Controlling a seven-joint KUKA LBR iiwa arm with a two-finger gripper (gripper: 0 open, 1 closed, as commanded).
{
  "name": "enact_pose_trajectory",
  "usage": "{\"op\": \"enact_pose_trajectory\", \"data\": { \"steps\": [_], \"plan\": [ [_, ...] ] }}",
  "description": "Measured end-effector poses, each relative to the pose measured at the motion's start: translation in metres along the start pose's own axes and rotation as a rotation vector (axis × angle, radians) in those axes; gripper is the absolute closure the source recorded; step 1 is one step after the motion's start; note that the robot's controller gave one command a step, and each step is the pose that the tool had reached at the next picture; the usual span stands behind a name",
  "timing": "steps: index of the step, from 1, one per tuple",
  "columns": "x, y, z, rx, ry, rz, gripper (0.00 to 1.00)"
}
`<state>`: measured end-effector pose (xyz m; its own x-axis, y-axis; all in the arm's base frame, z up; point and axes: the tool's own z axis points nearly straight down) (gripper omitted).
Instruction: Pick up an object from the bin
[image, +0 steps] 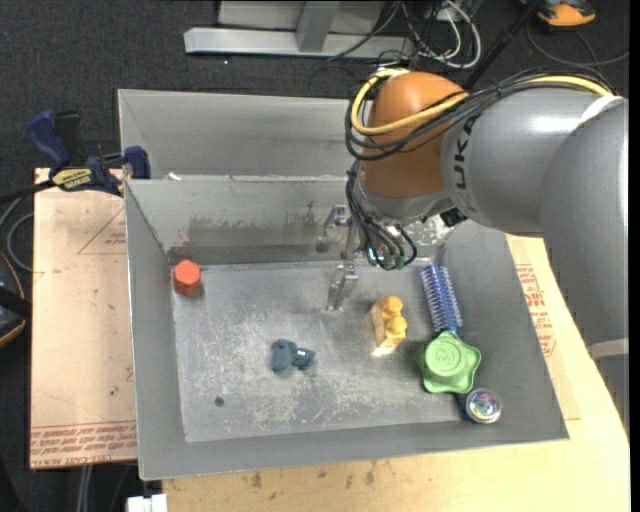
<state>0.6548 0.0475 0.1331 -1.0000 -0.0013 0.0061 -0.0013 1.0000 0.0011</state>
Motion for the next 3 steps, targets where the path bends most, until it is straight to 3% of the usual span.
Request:
{"op": "enact_pose_trajectory", "data": {
  "steps": [1,2,3],
  "plan": [
    [0.048,0.087,-0.029,-0.002,-0.008,-0.308,0.0],
    [0.111,0.012,0.027,0.003,0.001,-0.457,0.0],
    [0.157,0.069,0.048,-0.002,-0.002,-0.214,0.0]
  ]
}}
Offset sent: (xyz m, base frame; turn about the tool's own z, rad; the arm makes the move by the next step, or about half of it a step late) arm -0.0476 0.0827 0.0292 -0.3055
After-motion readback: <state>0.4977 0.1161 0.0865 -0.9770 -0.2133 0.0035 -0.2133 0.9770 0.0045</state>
